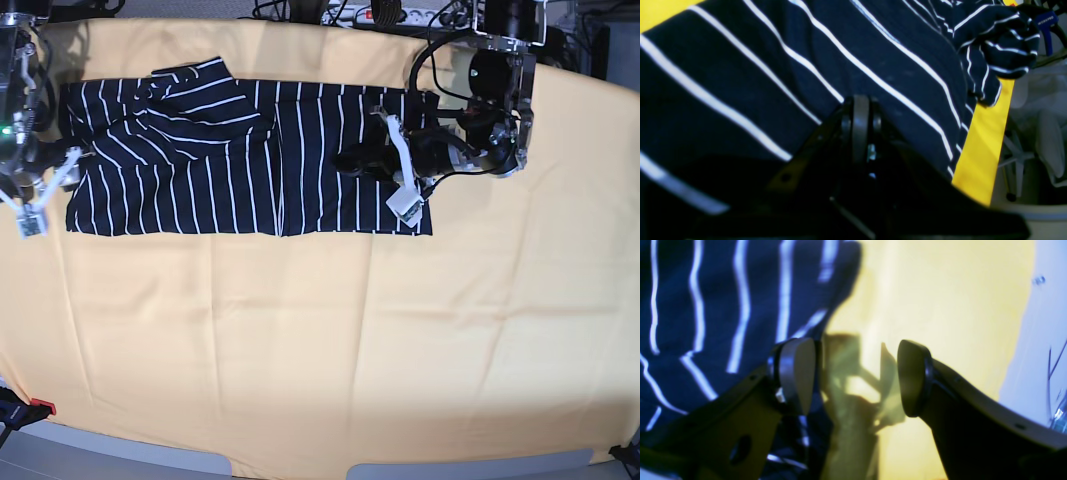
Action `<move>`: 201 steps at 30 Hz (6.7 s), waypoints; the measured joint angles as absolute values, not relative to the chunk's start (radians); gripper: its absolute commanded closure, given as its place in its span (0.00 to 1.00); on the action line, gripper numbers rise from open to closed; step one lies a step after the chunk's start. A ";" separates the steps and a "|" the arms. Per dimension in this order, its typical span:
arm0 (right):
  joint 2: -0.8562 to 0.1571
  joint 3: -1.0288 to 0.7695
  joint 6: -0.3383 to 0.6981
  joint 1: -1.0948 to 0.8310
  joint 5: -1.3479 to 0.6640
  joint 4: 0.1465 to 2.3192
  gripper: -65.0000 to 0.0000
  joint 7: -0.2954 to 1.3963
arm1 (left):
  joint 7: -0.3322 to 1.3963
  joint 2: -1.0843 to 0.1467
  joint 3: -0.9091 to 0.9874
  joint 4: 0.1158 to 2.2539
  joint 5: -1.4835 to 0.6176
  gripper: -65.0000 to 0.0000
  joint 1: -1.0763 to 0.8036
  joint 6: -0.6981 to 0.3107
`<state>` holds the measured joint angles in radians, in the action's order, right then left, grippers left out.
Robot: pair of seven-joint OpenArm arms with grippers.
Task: Fold the T-shirt properly
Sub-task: 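Press the folded layers flat with both grippers, then release with the left gripper and fold the collar end over with the right gripper, then grasp opposite edges of the folded bundle with both grippers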
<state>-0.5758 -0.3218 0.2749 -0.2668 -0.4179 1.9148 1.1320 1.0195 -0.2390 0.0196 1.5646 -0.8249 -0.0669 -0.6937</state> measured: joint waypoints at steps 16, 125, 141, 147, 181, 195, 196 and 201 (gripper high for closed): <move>-0.485 -0.727 0.573 -0.325 -1.053 1.505 0.37 1.153 | 1.021 -0.289 0.019 1.565 -0.867 1.00 -0.069 -0.698; -0.545 -0.786 0.628 -0.294 -1.000 1.813 1.00 1.366 | 1.251 -0.455 0.545 1.738 -1.279 1.00 -0.229 -0.691; -0.268 -0.729 0.659 -0.360 -1.320 2.279 1.00 1.378 | 1.254 -0.446 0.545 1.738 -1.287 1.00 -0.263 -0.691; -0.187 -0.494 0.688 -0.358 -1.358 2.278 1.00 1.379 | 1.252 -0.446 0.545 1.737 -1.287 1.00 -0.263 -0.691; -0.116 0.137 0.690 -0.188 -0.628 2.272 0.33 0.953 | 1.309 -0.449 0.545 1.738 -1.407 1.00 -0.263 -0.691; -0.280 -0.041 0.693 -0.160 -0.506 2.150 1.00 0.824 | 1.404 -0.452 0.405 2.053 -1.459 1.00 -0.264 -0.692; -0.288 -0.038 0.694 -0.142 -0.507 2.108 1.00 0.829 | 1.402 -0.452 0.363 2.078 -1.459 1.00 -0.263 -0.693; -0.331 -0.026 0.693 -0.027 -0.513 1.888 1.00 0.828 | 1.348 -0.455 0.125 2.128 -1.272 1.00 -0.263 -0.693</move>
